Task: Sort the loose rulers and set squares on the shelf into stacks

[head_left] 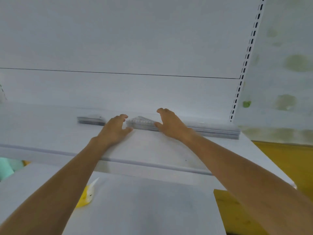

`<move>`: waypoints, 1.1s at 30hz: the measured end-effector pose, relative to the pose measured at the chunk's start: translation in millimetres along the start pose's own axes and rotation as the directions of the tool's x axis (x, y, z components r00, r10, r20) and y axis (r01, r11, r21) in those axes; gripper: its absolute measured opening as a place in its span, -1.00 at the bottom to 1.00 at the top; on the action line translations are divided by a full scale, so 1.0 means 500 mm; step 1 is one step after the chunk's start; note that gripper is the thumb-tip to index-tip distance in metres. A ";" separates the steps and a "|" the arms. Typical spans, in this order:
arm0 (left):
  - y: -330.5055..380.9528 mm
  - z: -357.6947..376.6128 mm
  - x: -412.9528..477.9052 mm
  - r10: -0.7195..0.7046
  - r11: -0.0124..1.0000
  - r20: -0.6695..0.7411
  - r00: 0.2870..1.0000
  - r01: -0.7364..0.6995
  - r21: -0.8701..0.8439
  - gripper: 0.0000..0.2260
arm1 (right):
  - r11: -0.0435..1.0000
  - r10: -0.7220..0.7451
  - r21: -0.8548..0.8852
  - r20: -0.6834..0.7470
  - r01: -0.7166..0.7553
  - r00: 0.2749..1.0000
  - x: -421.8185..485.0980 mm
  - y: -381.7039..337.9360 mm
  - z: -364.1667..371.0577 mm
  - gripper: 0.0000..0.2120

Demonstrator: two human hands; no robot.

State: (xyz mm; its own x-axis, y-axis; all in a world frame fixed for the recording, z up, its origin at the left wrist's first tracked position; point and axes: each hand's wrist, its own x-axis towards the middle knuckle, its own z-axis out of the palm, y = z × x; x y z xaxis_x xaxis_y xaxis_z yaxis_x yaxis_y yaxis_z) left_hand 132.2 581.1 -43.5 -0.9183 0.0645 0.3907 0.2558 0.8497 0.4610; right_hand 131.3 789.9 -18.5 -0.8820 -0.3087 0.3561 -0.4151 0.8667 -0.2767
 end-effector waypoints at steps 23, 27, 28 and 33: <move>-0.004 0.027 0.025 -0.021 1.000 -0.111 0.994 0.021 0.002 -0.67 | 0.994 0.039 0.107 -0.126 -0.025 0.991 -0.001 -0.001 0.075 -0.75; -0.004 0.026 0.024 -0.050 0.999 -0.060 0.997 0.049 -0.020 -0.64 | 0.984 0.058 0.173 -0.131 -0.034 0.990 -0.006 0.001 0.071 -0.73; -0.005 0.026 0.025 -0.049 0.999 -0.045 0.998 0.049 -0.009 -0.64 | 0.981 0.072 0.186 -0.125 -0.048 0.990 -0.006 0.002 0.071 -0.73; -0.009 0.030 0.029 -0.047 0.998 0.005 0.999 0.047 0.052 -0.63 | 0.981 0.092 0.181 -0.113 -0.071 0.989 -0.005 -0.001 0.071 -0.71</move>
State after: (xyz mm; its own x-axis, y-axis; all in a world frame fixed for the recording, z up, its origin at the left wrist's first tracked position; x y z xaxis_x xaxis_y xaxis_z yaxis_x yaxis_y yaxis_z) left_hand 113.2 585.9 -52.0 -0.9309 0.0272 0.3644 0.1965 0.8781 0.4363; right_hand 125.8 776.3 -51.1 -0.8857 -0.1814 0.4274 -0.3853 0.8009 -0.4583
